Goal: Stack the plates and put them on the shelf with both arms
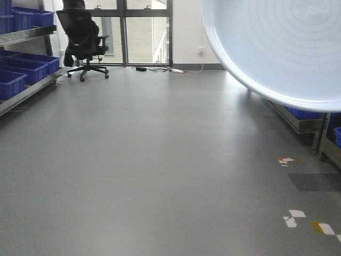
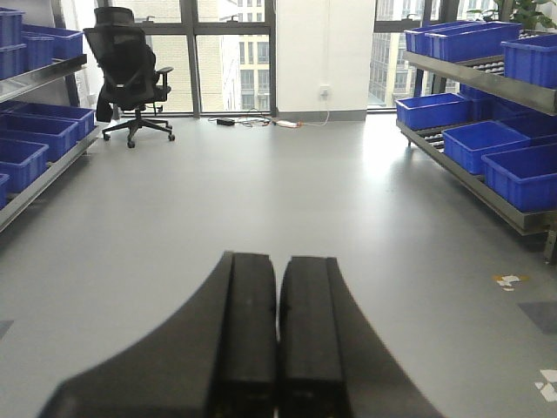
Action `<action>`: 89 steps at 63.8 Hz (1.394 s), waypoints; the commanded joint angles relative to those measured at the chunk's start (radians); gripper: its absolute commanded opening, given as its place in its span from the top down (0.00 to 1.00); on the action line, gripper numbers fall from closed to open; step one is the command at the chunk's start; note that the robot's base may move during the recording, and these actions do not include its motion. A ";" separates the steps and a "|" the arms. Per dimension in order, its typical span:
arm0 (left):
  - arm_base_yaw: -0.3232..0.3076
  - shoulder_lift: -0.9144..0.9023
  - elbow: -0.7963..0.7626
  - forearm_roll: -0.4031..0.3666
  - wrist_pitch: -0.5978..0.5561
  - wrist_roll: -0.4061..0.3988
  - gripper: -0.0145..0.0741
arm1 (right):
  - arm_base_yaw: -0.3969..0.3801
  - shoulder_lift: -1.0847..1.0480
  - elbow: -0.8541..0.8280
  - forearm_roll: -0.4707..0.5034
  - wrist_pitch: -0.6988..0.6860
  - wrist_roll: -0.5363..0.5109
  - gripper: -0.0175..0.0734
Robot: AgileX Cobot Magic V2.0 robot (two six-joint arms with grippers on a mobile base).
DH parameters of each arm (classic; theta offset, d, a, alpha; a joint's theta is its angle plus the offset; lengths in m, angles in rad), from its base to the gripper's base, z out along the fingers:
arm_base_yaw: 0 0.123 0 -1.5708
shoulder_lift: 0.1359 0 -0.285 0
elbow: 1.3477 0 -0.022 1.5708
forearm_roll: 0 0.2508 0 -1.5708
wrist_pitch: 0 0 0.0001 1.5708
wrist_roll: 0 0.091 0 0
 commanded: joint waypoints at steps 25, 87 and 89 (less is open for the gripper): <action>0.001 0.010 -0.028 -0.001 -0.092 -0.003 0.75 | -0.007 -0.001 -0.030 0.003 -0.099 0.002 0.77; 0.001 0.010 -0.028 -0.001 -0.092 -0.003 0.75 | -0.007 -0.001 -0.030 0.003 -0.099 0.002 0.77; 0.001 0.010 -0.028 -0.001 -0.092 -0.003 0.75 | -0.007 -0.001 -0.030 0.003 -0.099 0.002 0.77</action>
